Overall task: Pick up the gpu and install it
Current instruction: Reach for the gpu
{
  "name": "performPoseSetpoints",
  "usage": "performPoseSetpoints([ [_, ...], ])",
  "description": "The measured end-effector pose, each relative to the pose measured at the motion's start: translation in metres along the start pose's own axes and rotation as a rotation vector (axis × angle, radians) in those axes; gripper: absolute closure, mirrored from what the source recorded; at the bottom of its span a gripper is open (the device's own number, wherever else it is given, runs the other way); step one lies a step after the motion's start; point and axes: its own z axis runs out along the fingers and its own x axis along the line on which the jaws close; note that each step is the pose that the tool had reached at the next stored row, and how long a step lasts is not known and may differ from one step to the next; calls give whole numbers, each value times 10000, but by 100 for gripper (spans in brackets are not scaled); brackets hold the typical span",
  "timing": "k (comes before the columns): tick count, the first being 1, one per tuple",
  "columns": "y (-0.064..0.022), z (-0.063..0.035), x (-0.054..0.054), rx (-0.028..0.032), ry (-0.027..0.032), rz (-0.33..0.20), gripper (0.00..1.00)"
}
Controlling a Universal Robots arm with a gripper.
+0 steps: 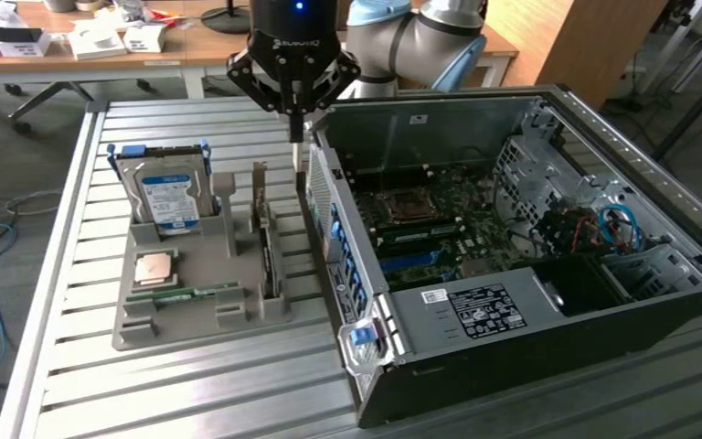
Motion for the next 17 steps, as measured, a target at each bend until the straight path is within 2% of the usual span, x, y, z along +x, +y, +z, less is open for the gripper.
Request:
performPoseSetpoints([
  [17, -22, -4, 298, 0, 0, 0, 89],
])
